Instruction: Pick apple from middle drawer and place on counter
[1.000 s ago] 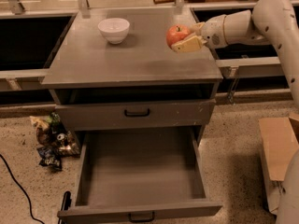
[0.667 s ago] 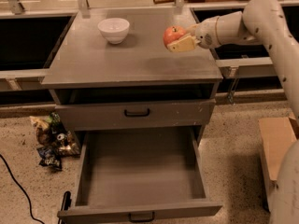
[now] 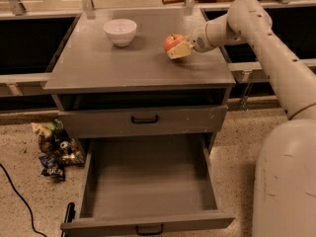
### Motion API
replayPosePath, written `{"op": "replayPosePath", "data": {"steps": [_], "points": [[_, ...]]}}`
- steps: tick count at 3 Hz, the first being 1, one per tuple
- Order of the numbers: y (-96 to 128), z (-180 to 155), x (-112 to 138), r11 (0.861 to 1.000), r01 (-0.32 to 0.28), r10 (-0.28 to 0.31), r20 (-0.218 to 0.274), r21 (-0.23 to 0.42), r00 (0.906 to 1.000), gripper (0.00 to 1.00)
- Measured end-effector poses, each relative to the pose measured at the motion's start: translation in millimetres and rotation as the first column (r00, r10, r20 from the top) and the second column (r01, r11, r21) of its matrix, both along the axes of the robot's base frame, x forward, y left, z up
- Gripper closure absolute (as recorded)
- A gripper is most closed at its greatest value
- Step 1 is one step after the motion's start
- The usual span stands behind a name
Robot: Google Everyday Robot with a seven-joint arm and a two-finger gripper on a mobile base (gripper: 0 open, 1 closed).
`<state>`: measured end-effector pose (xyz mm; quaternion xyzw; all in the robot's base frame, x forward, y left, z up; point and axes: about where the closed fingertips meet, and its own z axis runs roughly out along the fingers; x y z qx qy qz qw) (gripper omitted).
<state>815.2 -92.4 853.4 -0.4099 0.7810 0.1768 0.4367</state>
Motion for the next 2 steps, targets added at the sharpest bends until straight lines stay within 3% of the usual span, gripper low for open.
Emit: {"op": "replayPosePath", "data": {"steps": [1, 2], "points": [[1, -3, 20, 0.998, 0.037, -0.035, 0.046, -0.045, 0.9983, 1.00], [-8, -6, 37, 0.994, 0.102, -0.096, 0.110, -0.050, 0.9892, 1.00]]}}
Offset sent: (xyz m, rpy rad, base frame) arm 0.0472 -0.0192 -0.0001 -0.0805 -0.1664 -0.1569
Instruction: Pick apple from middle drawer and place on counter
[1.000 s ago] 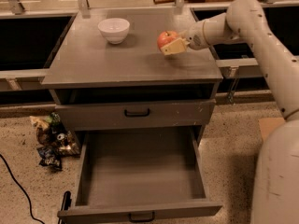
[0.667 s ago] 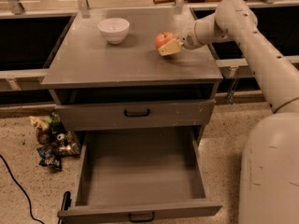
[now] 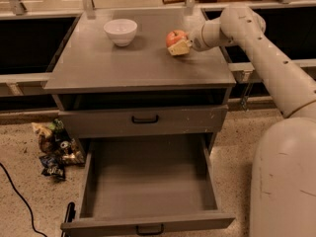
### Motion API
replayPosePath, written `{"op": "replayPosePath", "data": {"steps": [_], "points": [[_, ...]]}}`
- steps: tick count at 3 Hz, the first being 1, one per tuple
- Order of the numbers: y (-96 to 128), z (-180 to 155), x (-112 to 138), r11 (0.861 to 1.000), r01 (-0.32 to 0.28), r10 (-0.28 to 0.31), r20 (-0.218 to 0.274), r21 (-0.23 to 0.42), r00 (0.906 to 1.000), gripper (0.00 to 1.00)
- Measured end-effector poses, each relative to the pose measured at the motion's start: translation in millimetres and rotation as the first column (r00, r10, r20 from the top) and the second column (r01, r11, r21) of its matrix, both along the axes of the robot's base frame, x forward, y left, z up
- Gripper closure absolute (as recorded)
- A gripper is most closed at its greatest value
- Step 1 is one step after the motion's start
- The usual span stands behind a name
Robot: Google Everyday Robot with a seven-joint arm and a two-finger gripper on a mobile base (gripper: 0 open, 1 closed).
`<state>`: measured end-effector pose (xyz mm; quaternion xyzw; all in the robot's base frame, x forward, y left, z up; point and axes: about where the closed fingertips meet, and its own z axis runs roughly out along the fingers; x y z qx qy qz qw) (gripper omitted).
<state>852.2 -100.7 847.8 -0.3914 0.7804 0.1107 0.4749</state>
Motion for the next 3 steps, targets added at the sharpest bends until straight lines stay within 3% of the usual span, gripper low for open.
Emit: {"op": "replayPosePath", "data": {"steps": [1, 2, 3], "points": [[-8, 0, 6, 0.999, 0.040, -0.041, 0.046, 0.033, 0.9981, 1.00], [-17, -3, 9, 0.993, 0.061, -0.069, 0.072, 0.104, 0.9950, 1.00], [-24, -4, 9, 0.982, 0.071, -0.086, 0.078, 0.175, 0.9932, 0.81]]}}
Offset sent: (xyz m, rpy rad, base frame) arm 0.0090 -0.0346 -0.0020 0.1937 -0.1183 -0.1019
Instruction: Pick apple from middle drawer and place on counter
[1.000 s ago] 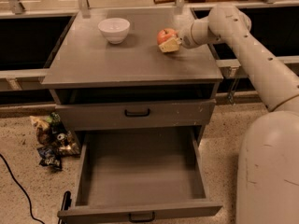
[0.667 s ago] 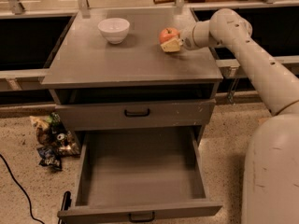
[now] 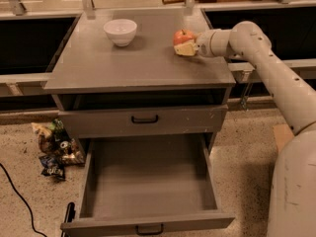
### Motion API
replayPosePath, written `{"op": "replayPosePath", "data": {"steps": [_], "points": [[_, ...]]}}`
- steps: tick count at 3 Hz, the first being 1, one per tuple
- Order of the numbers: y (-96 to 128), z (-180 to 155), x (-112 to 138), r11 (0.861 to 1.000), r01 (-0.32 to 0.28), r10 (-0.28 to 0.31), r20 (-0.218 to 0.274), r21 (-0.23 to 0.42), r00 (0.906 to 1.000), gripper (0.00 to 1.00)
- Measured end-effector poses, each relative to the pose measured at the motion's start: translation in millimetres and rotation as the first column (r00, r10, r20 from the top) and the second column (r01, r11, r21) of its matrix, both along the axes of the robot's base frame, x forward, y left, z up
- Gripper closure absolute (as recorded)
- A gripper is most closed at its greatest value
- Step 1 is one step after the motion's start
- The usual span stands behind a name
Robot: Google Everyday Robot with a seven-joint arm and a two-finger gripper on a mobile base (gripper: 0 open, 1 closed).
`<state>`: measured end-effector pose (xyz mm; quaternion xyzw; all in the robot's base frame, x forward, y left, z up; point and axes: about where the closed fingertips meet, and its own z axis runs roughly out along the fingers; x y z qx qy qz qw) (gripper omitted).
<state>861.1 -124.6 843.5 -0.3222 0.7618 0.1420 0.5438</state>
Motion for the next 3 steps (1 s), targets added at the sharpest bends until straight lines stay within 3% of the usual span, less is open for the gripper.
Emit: {"op": "replayPosePath", "data": {"steps": [3], "points": [[-5.3, 6.8, -0.3, 0.996, -0.017, 0.014, 0.038, 0.090, 0.9992, 0.11]]}}
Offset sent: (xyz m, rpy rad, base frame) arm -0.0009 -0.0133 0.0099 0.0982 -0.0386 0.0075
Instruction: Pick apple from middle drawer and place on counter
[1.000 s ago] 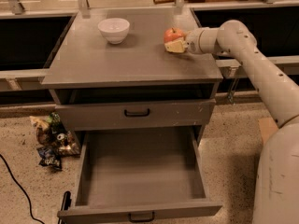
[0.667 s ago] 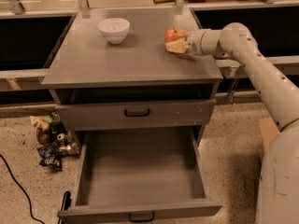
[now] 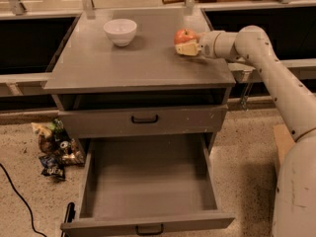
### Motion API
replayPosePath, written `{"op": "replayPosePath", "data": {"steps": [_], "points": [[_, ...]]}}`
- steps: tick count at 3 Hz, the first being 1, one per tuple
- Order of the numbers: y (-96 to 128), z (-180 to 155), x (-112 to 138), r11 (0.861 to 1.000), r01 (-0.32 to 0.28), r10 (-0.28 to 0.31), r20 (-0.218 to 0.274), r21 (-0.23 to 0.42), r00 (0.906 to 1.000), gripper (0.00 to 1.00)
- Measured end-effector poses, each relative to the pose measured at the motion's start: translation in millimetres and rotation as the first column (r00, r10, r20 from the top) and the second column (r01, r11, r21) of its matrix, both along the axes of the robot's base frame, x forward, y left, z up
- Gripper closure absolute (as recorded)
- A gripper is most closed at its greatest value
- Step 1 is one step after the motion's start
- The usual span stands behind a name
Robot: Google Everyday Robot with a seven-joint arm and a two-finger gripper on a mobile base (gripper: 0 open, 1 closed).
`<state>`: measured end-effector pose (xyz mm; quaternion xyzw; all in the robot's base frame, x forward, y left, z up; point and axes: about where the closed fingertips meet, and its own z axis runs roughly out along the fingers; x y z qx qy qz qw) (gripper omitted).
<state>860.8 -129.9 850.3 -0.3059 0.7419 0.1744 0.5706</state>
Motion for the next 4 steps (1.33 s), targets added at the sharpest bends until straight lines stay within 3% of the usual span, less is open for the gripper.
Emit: {"op": "replayPosePath", "data": {"steps": [1, 3, 4], "points": [[-2, 8, -1, 1.000, -0.006, 0.006, 0.025, 0.008, 0.9997, 0.00], [-6, 26, -8, 1.000, -0.016, 0.015, 0.065, 0.009, 0.9978, 0.00], [-24, 48, -24, 0.999, 0.004, -0.007, 0.112, 0.032, 0.9936, 0.00]]}}
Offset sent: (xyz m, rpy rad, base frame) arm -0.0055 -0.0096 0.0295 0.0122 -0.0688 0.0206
